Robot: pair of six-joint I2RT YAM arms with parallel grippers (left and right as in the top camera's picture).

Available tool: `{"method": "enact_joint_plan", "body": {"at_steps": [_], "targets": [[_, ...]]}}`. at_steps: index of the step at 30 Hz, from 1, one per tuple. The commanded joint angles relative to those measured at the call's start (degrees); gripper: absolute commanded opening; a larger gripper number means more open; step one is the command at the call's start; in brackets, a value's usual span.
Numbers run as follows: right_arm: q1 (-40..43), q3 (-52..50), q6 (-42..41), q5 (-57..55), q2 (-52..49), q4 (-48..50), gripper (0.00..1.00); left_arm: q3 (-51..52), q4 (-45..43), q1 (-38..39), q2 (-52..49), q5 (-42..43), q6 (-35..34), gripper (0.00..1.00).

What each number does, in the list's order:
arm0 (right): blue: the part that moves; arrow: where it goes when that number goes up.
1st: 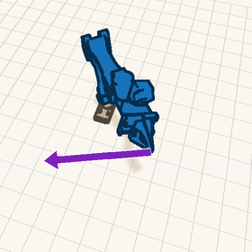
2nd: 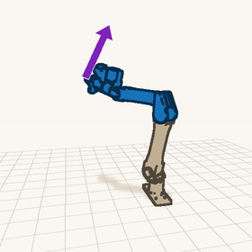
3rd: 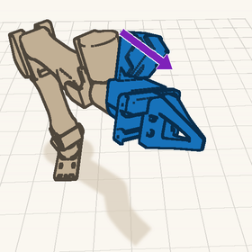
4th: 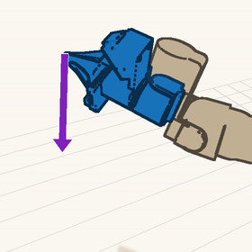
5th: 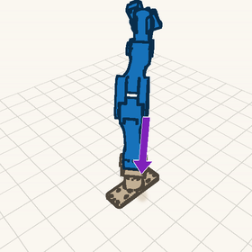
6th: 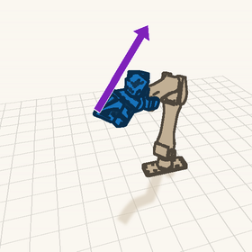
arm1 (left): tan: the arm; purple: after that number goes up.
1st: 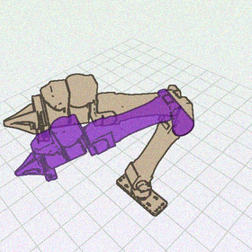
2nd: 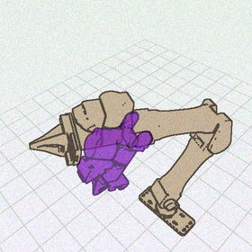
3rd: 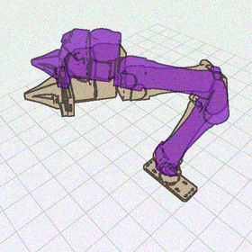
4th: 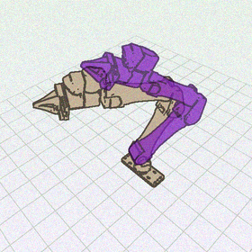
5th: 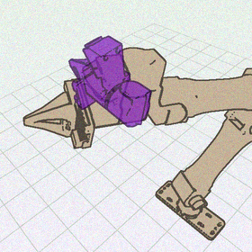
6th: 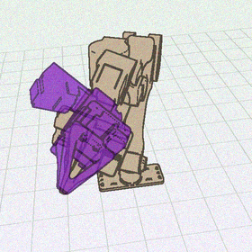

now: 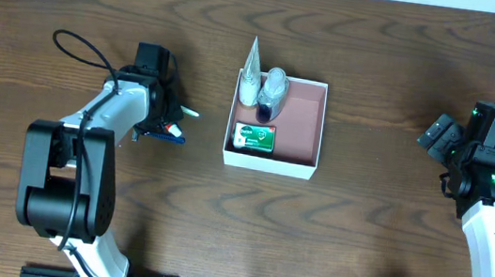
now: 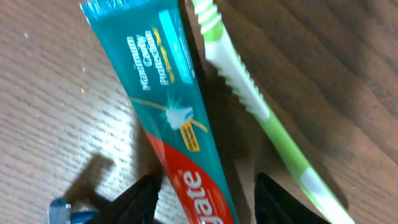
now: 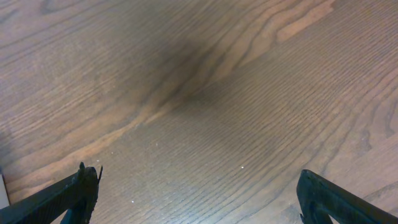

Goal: Pack container
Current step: 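Grasp the Colgate toothpaste tube with the left gripper and lift, then carry the toothpaste tube with the left gripper into the box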

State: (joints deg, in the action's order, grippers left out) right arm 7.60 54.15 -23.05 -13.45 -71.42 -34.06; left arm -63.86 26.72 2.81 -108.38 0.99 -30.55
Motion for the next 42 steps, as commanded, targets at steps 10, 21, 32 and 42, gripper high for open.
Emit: {"method": "enact_joint_plan", "body": {"at_steps": [10, 21, 32, 42], "targets": [[0.31, 0.17, -0.70, -0.20, -0.07, -0.07, 0.99, 1.60, 0.09, -0.11, -5.29, -0.15, -1.29, 0.26], [0.31, 0.17, -0.70, -0.20, -0.07, -0.07, 0.99, 0.33, 4.00, -0.11, 1.01, 0.00, -1.01, 0.26], [0.31, 0.17, -0.70, -0.20, -0.07, -0.07, 0.99, -0.92, 10.14, -0.09, 22.38, 0.50, 2.25, 0.23], [0.31, 0.17, -0.70, -0.20, -0.07, -0.07, 0.99, -0.90, 11.17, 8.57, 43.01, 6.93, 7.65, 0.15]]}}
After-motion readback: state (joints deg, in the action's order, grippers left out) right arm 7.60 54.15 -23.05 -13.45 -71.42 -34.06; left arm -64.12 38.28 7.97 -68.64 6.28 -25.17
